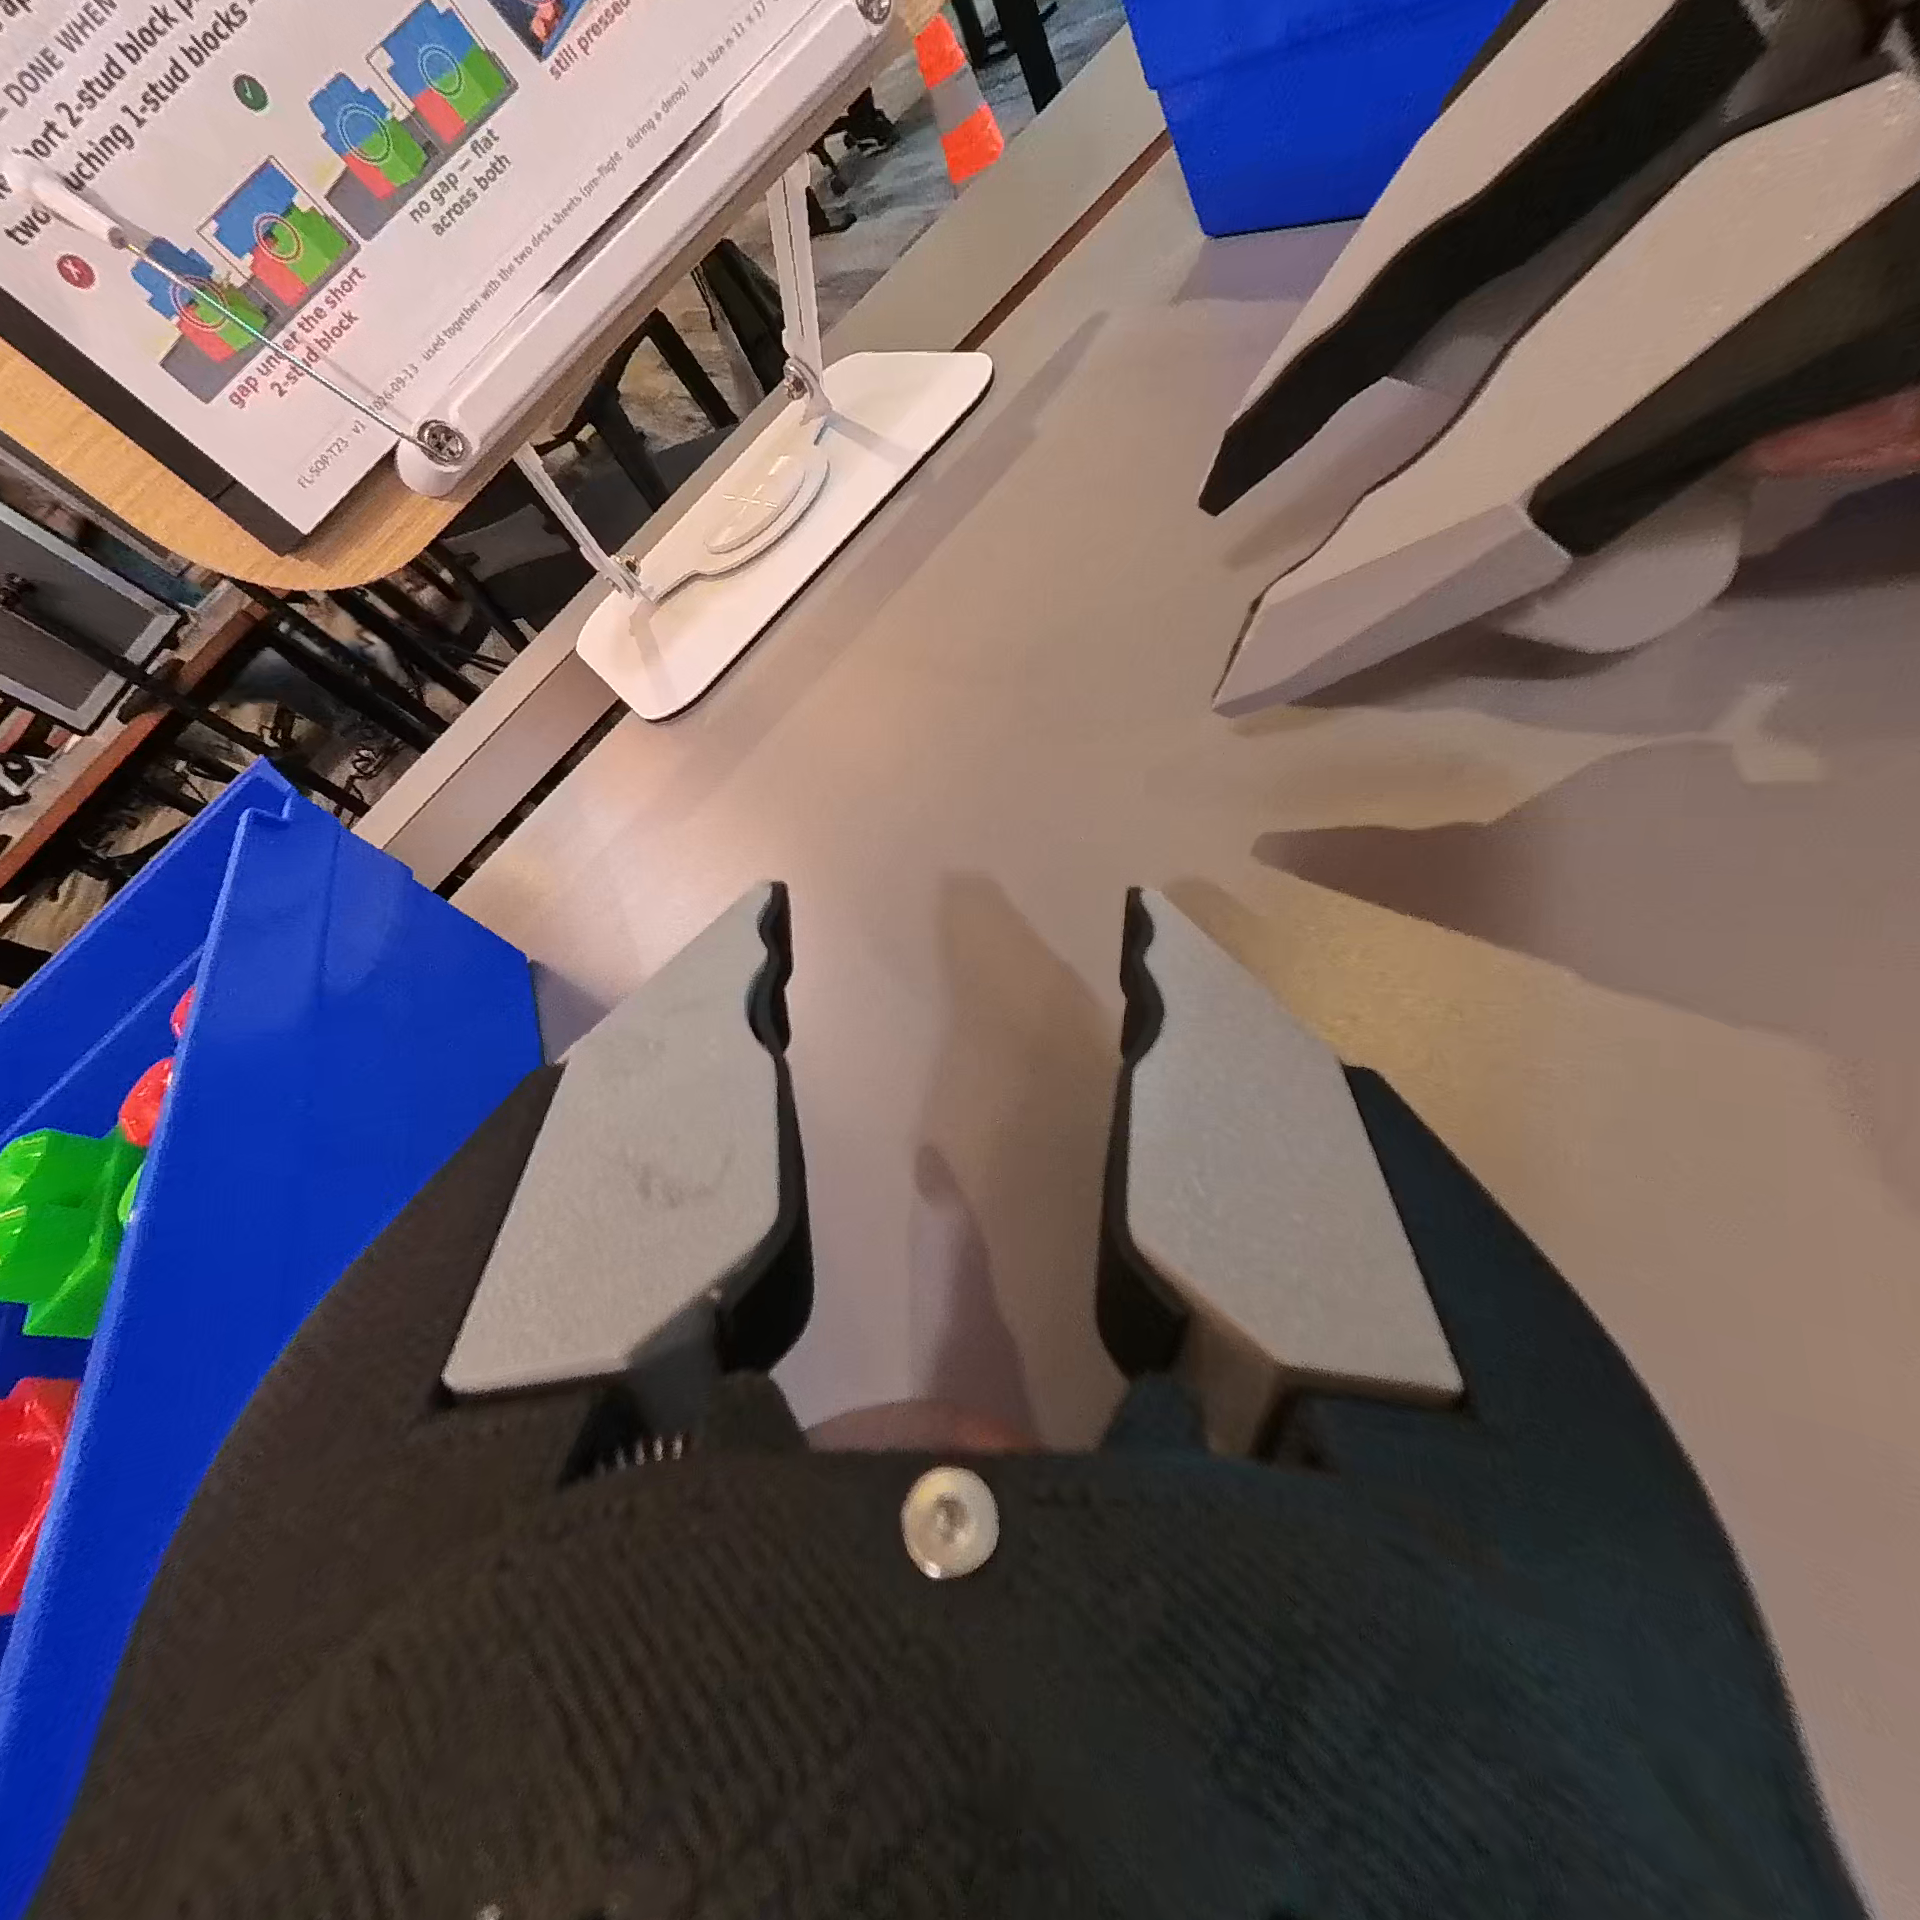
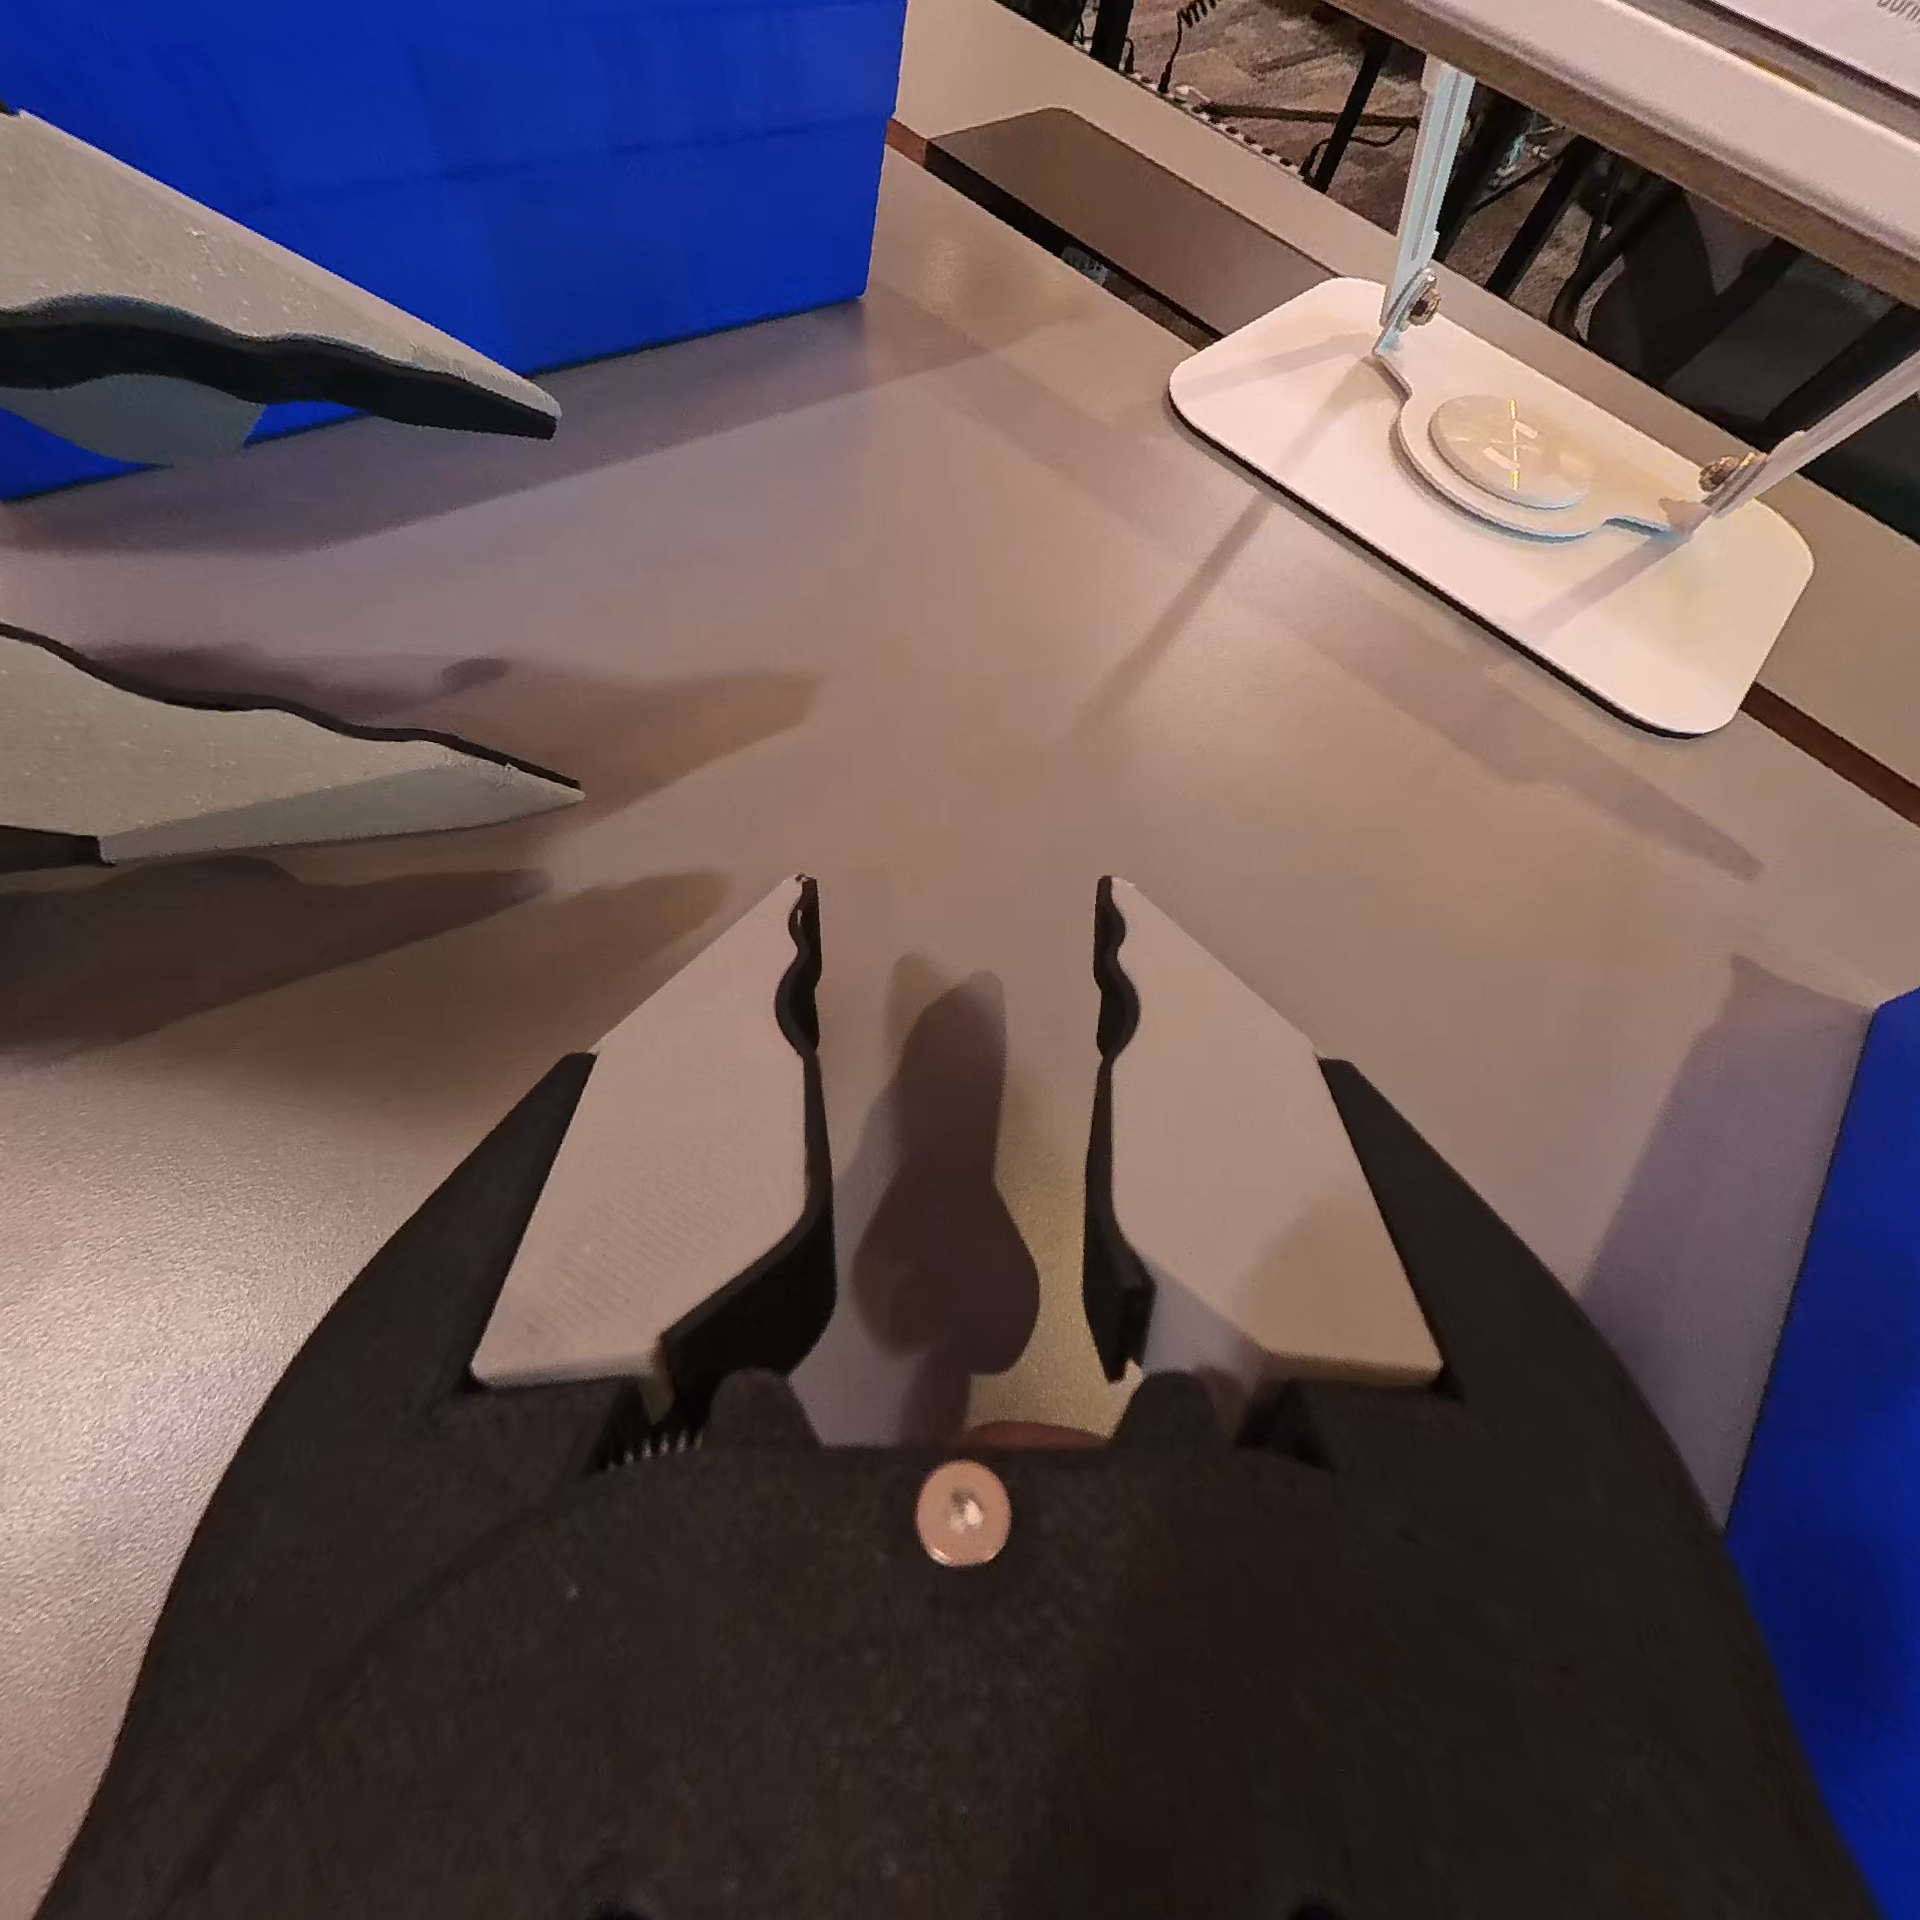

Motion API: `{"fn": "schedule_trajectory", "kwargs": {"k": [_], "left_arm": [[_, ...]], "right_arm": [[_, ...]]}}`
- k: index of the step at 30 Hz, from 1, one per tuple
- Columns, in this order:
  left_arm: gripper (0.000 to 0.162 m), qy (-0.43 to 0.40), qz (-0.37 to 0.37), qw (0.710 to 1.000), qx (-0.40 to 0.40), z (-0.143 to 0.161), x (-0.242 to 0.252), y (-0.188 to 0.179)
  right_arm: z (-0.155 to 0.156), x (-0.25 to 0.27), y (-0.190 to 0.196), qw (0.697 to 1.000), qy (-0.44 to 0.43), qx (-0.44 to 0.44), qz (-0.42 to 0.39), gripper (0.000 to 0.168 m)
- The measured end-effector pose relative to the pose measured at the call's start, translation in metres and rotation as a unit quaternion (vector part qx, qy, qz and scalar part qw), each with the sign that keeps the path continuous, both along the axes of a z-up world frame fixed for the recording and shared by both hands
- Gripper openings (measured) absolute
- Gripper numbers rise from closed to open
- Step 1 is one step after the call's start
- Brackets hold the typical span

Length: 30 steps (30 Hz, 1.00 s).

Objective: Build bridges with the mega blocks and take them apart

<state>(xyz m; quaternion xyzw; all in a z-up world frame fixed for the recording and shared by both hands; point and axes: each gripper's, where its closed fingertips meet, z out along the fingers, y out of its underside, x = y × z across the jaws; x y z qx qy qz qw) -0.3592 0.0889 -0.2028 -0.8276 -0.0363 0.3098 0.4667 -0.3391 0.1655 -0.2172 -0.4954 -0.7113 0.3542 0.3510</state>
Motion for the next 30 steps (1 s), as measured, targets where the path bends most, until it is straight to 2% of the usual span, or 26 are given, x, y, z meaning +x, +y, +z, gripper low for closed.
{"fn": "schedule_trajectory", "kwargs": {"k": [21, 30], "left_arm": [[0.061, 0.005, -0.007, 1.000, -0.007, -0.0013, 0.0029, 0.0014], [0.050, 0.020, -0.016, 0.999, -0.019, -0.0022, 0.0062, 0.0024]], "right_arm": [[0.0002, 0.0001, -0.0002, 1.000, 0.000, -0.010, 0.004, 0.051], [0.0001, 0.0004, -0.0012, 1.000, 0.000, -0.008, 0.007, 0.051]]}}
